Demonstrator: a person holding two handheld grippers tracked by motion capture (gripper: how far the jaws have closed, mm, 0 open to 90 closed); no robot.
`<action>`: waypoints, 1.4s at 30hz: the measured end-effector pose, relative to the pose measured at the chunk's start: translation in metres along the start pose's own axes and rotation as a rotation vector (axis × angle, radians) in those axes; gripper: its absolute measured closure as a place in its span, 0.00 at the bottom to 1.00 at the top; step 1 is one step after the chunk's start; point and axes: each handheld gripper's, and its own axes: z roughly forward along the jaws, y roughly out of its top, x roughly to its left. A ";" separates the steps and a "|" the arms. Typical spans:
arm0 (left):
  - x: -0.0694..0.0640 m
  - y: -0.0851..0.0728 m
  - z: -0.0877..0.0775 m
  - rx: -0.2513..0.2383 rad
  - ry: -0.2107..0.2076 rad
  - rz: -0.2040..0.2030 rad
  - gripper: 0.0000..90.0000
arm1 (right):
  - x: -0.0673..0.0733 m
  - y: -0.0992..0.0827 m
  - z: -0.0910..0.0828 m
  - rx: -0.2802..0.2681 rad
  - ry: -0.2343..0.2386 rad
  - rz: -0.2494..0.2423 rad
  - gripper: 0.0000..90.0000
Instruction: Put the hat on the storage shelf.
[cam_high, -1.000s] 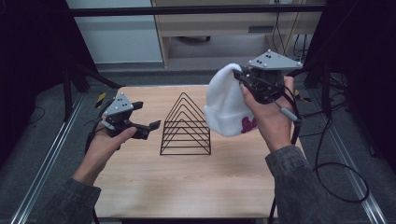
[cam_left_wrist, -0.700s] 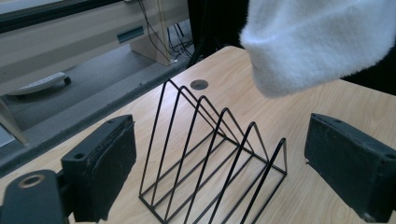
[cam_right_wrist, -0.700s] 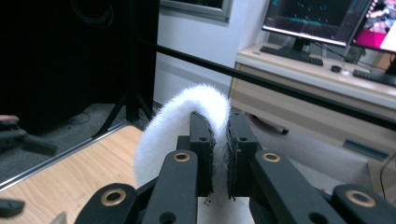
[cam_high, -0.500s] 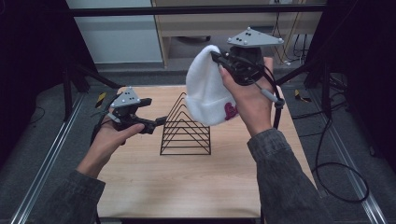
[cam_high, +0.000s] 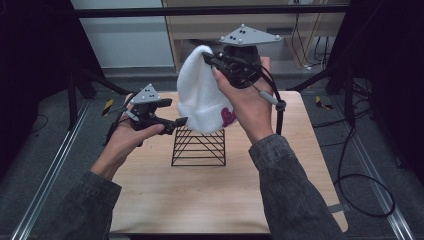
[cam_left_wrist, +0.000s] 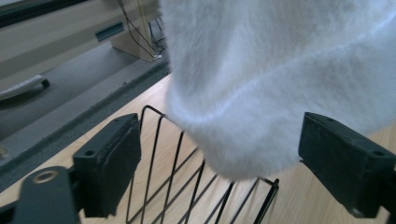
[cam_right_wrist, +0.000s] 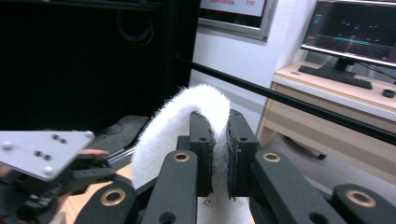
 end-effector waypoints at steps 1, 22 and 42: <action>0.000 -0.001 0.001 0.008 -0.003 -0.001 0.11 | 0.004 -0.001 0.002 0.003 0.013 -0.007 0.92; -0.012 -0.002 -0.009 0.011 0.065 0.047 0.81 | -0.002 -0.017 -0.004 0.008 0.017 -0.003 0.92; 0.014 -0.011 -0.005 0.057 0.148 0.003 0.83 | -0.039 -0.064 0.031 0.129 -0.065 0.066 0.91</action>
